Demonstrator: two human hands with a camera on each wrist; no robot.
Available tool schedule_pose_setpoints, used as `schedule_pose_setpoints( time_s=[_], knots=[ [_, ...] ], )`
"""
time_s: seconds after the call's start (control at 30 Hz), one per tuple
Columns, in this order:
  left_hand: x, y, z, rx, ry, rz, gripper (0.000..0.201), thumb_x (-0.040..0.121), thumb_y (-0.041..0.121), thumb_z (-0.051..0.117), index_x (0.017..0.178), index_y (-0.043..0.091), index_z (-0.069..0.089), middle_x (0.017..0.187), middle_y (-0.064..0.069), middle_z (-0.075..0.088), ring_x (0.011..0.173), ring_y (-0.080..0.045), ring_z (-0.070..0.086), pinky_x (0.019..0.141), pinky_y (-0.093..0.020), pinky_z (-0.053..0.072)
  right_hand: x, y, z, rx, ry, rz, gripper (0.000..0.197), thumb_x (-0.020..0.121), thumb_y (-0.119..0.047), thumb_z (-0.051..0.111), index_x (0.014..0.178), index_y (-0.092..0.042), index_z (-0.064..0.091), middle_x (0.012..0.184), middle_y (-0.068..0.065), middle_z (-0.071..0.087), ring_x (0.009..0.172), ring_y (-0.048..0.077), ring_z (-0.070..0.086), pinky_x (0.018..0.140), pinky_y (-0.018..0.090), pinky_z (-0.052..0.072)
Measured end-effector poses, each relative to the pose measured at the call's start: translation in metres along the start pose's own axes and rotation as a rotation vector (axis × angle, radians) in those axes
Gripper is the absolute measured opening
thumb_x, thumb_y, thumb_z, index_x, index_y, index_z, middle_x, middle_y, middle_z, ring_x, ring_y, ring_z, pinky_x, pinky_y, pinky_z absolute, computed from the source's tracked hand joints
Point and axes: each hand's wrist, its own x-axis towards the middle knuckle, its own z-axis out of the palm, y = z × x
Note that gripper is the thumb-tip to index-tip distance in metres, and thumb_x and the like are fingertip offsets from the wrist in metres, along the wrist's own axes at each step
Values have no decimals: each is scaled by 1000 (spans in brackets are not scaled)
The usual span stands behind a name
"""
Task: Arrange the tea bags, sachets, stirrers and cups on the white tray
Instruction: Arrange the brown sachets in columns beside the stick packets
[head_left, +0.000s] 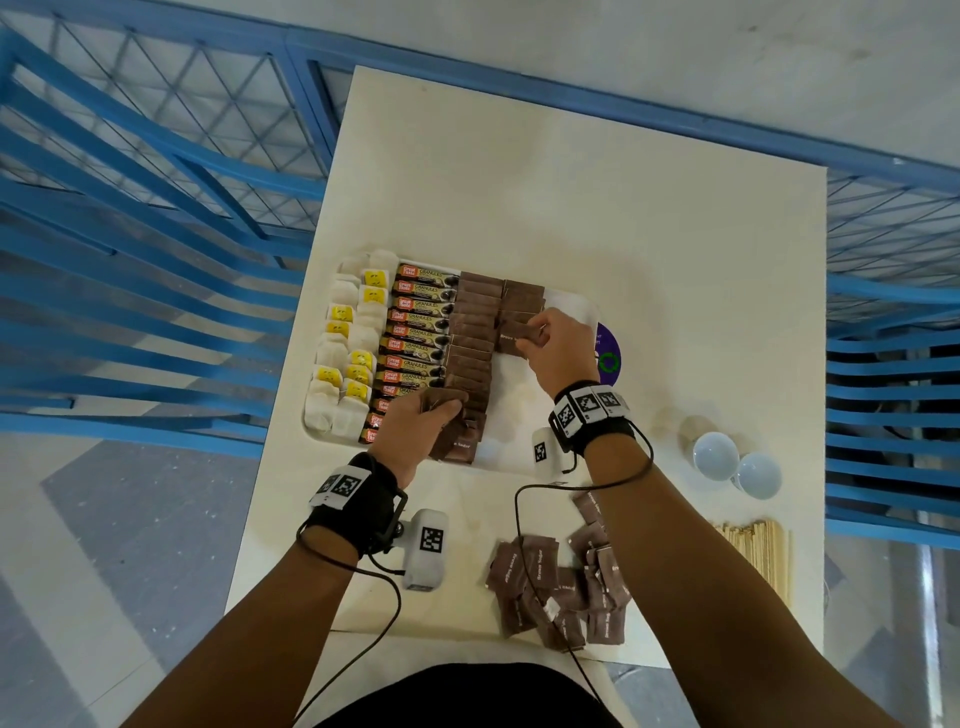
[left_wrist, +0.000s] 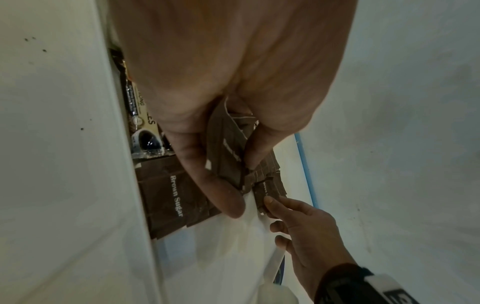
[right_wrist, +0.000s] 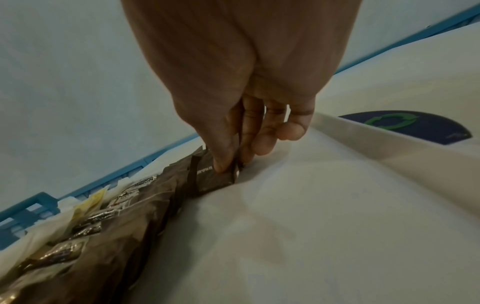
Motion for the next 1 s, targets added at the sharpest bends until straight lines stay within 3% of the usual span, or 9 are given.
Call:
schedule_pose_setpoints(
  time_s=[0.07, 0.23, 0.33, 0.43, 0.57, 0.67, 0.8, 0.93, 1.0],
  knots=[
    [0, 0, 0, -3, 3, -2, 16, 98, 6, 62, 108, 11, 74, 88, -8, 78, 79, -31, 76, 71, -46, 64, 0, -2, 0, 14, 21, 3, 28, 83, -17, 81, 106, -13, 64, 74, -10, 57, 73, 12, 62, 78, 35, 60],
    [-2, 2, 0, 7, 4, 25, 17, 94, 9, 70, 111, 9, 72, 96, -15, 78, 84, -33, 76, 70, -46, 64, -6, -2, -4, -22, 99, -12, 37, 82, -23, 81, 113, -16, 61, 105, 3, 61, 89, 17, 60, 77, 32, 55],
    [-2, 4, 2, -14, 5, 33, 14, 99, 8, 63, 111, 6, 70, 93, -16, 78, 77, -31, 76, 64, -44, 64, -20, -6, -9, -18, 176, -74, 22, 89, -23, 72, 109, -19, 63, 98, -4, 60, 83, 7, 55, 74, 25, 50],
    [-2, 7, 5, -45, 14, 28, 17, 101, 6, 57, 112, 7, 71, 94, -14, 78, 80, -31, 76, 70, -48, 64, -37, -12, -8, 119, 7, -112, 8, 95, -22, 65, 102, -20, 68, 91, -12, 65, 78, -4, 59, 70, 11, 47],
    [-4, 8, 8, -11, 3, 35, 18, 102, 9, 56, 116, 10, 68, 100, -16, 77, 90, -35, 74, 78, -54, 62, -60, -18, -1, 145, -255, -159, 17, 94, -36, 67, 101, -22, 74, 92, -14, 70, 81, -4, 60, 70, 5, 43],
    [-6, 6, 8, 2, 0, 44, 18, 101, 9, 57, 117, 10, 66, 106, -21, 75, 95, -40, 73, 79, -53, 60, -66, -16, 3, 140, -246, -179, 8, 90, -29, 74, 95, -22, 74, 88, -13, 68, 79, -2, 58, 70, 8, 41],
    [-8, 2, 8, -7, 43, 60, 9, 101, 16, 61, 106, 12, 68, 102, -20, 76, 88, -35, 75, 71, -44, 61, -68, -15, 3, 181, -207, -145, 5, 92, -24, 72, 89, -26, 68, 84, -15, 64, 77, -1, 57, 71, 12, 41],
    [-9, -1, 7, -21, 82, 71, 12, 101, 24, 63, 99, 16, 72, 96, -17, 77, 84, -36, 75, 71, -48, 62, -71, -14, 3, 152, -229, -140, 10, 91, -28, 72, 97, -21, 72, 87, -13, 65, 77, -1, 56, 69, 10, 40],
    [-11, -1, 7, -34, 69, 67, 16, 103, 25, 60, 102, 16, 73, 97, -17, 78, 83, -34, 75, 67, -43, 62, -70, -12, 2, 126, -264, -147, 13, 89, -27, 74, 99, -19, 73, 87, -11, 65, 75, -1, 55, 67, 8, 37]
  ],
)
